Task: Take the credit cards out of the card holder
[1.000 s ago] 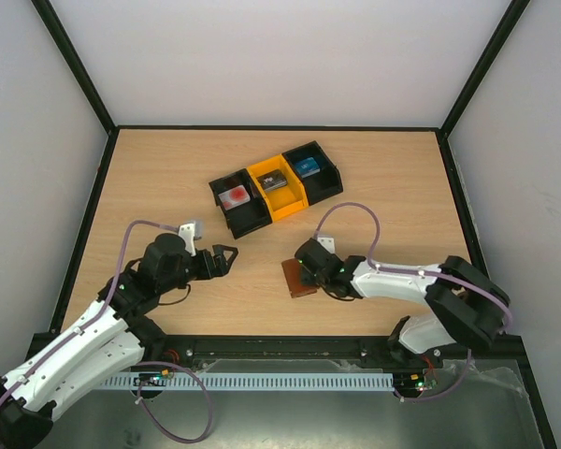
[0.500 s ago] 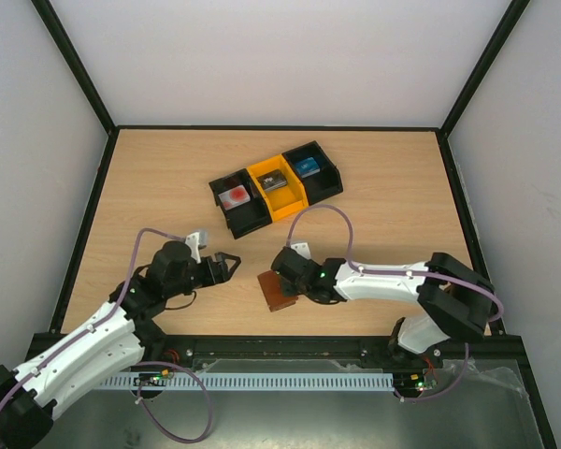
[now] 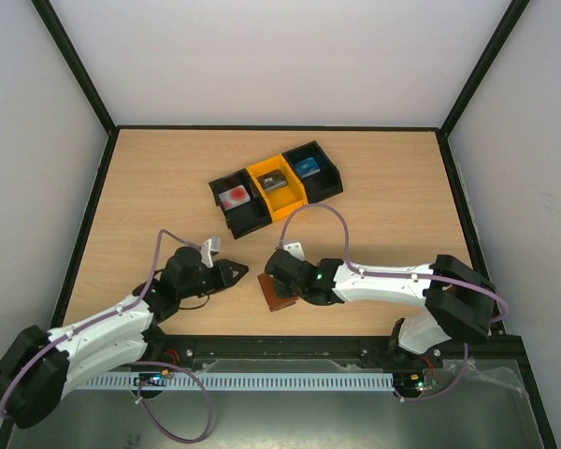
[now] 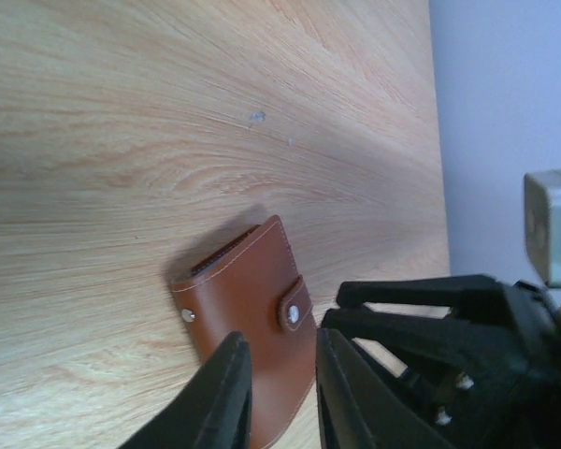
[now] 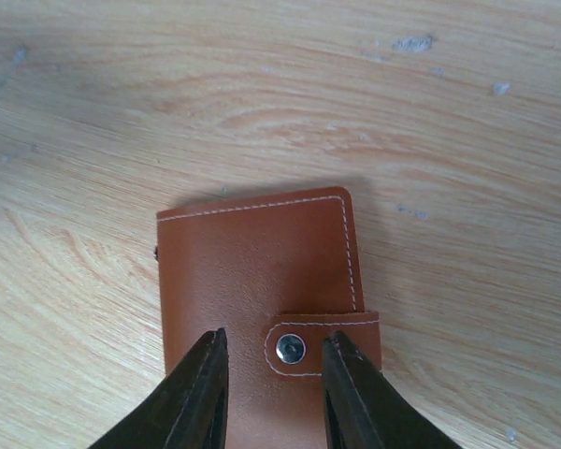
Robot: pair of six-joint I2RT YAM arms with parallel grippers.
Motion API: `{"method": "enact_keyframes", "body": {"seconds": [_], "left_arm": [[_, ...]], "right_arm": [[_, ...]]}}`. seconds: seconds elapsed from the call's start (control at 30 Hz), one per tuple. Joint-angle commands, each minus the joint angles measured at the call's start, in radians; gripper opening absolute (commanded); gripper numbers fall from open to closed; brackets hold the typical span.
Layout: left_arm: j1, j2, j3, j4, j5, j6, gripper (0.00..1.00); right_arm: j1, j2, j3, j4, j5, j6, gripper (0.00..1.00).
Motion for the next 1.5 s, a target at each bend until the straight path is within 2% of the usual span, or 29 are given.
{"method": "enact_keyframes", "body": {"seconds": [0.0, 0.33, 0.53, 0.83, 0.93, 1.03, 1.47], "left_arm": [[-0.018, 0.093, -0.012, 0.216, 0.038, -0.031, 0.20], [-0.101, 0.373, 0.004, 0.446, 0.051, -0.043, 0.03], [-0.134, 0.506, 0.010, 0.544, 0.032, -0.043, 0.03], [-0.155, 0.622, 0.027, 0.538, -0.010, -0.005, 0.03], [-0.159, 0.631, 0.030, 0.503, -0.035, 0.008, 0.03], [-0.158, 0.642, 0.030, 0.488, -0.045, 0.019, 0.03], [-0.166, 0.687, 0.026, 0.453, -0.062, 0.040, 0.03]], "right_arm": [[0.018, 0.042, 0.018, -0.018, 0.013, 0.013, 0.27], [0.040, 0.093, -0.025, 0.024, 0.002, 0.031, 0.25], [0.047, 0.118, -0.029, 0.019, 0.020, 0.028, 0.25], [0.053, 0.138, -0.055, 0.044, 0.062, 0.042, 0.19], [0.057, 0.133, -0.059, 0.036, 0.082, 0.047, 0.13], [0.062, 0.110, -0.061, 0.036, 0.090, 0.043, 0.03], [0.066, -0.037, -0.107, 0.083, 0.115, 0.044, 0.02]]}}
